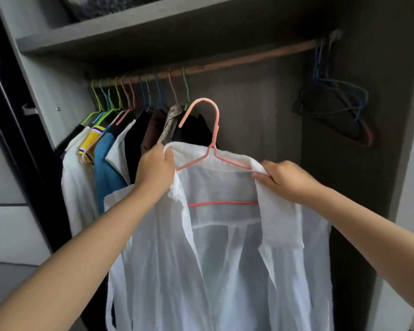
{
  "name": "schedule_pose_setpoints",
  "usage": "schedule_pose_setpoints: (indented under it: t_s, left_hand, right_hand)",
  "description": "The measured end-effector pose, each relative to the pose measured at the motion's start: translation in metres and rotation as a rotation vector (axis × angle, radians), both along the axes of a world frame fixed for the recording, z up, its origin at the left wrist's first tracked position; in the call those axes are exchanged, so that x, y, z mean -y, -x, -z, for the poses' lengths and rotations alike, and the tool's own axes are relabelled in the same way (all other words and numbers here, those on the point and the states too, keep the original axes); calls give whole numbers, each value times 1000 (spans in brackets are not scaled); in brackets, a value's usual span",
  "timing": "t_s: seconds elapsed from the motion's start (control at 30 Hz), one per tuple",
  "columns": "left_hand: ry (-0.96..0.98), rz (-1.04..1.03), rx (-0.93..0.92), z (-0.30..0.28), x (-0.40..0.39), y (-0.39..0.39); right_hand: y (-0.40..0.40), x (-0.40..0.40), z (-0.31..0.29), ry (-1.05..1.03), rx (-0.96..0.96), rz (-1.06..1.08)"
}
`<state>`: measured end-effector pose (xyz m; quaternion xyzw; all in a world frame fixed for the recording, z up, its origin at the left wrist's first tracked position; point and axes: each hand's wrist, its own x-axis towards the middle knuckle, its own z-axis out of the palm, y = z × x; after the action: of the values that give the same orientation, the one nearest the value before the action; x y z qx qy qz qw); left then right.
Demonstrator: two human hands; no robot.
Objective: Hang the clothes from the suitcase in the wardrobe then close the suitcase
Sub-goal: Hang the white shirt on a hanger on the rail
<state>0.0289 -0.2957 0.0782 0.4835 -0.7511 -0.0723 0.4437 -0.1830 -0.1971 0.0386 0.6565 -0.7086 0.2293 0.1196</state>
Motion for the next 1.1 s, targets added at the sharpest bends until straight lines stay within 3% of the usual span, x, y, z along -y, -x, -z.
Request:
schedule_pose_setpoints:
  t_s: [0.23,0.4,0.47,0.67,0.93,1.0,1.1]
  left_hand:
    - [47,45,46,3,-3,13]
    - [252,-94,373,10,7,0]
    - [260,-71,405,12,5,-1]
    - [30,164,268,17,-33,16]
    - [-201,405,726,38,-42,28]
    - [-115,492,695,32,-44,24]
    - [210,480,393,13,-44,15]
  right_hand:
    - [-4,1,-9,16,-30,5]
    - [21,-5,-7,17,44,121]
    - [23,-5,-7,-37,14,172]
    - [21,-10,-14,8,33,169]
    - [7,-38,-33,236,45,171]
    - [12,-51,-38,220,138,190]
    - [17,-64,-47,193,204,194]
